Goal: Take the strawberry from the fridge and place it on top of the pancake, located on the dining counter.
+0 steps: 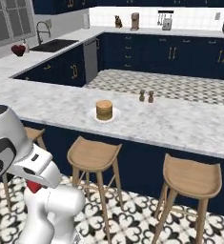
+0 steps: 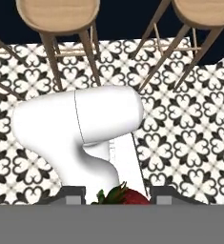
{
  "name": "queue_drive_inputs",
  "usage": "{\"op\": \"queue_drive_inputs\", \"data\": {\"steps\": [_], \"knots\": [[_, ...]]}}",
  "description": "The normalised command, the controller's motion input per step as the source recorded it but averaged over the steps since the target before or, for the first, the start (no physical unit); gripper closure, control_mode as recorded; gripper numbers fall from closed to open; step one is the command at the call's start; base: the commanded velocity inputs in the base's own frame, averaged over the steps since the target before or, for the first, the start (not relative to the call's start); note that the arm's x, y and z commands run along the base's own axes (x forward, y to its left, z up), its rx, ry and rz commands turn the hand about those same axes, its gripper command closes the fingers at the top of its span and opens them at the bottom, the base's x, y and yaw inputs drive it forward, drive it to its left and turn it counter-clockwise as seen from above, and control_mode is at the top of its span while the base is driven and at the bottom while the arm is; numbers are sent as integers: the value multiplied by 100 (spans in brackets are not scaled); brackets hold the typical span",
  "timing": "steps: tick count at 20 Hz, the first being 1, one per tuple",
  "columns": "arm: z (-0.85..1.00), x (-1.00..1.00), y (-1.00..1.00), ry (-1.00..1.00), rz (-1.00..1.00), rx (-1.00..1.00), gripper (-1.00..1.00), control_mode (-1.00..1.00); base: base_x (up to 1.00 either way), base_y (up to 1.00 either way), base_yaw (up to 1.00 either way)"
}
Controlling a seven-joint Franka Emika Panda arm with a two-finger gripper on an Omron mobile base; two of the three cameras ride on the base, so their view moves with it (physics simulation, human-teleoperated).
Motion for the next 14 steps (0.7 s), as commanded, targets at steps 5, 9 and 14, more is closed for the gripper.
{"op": "queue_drive_inputs", "data": {"steps": [5, 9, 14], "knots": [[0, 0, 0, 0, 0, 0, 100, 100, 87, 95, -47], [0, 0, 0, 0, 0, 0, 100, 100, 91, 73, -26], [0, 0, 0, 0, 0, 0, 100, 100, 95, 6, -1]]}}
